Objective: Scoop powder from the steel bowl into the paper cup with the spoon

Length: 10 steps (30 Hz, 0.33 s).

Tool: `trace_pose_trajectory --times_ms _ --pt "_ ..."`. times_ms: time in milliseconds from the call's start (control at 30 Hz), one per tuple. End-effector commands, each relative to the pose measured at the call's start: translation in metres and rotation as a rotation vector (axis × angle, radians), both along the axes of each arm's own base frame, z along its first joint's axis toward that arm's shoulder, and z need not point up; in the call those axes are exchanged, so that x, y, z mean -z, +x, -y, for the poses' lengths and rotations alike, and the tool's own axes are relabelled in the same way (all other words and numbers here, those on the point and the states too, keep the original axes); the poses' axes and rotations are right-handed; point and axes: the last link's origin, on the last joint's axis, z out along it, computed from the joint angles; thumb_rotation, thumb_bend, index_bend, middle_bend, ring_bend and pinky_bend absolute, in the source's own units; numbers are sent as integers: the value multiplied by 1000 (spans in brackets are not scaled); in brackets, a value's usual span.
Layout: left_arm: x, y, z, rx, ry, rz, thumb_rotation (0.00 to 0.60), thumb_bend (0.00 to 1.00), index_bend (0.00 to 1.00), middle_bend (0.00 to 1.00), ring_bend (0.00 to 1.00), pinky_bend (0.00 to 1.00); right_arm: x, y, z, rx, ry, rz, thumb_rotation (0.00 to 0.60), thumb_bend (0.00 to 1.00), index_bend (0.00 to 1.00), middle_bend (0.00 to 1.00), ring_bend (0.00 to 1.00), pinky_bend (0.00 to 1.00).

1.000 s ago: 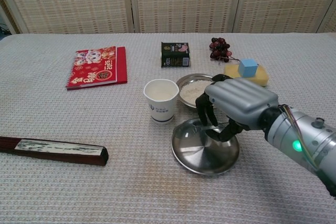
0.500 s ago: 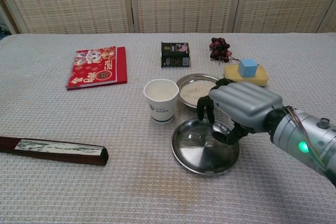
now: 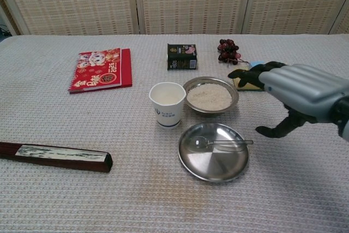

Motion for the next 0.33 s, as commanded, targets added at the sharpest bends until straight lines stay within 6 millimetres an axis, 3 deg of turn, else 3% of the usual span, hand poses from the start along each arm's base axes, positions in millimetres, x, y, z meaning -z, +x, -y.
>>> trace_pose_trajectory --times_ms 33,167,333 --pt "-4 0 -1 78 62 26 600 451 0 0 0 93 -111 -66 -78 160 -316 -11 600 187 0 0 0 0" --pt "0 -6 -3 46 49 6 600 439 0 0 0 90 -138 -92 -102 196 -418 15 600 182 0 0 0 0" --pt "6 -4 -8 27 38 -15 600 432 0 0 0 76 -151 -95 -101 192 -421 46 600 179 0 0 0 0"
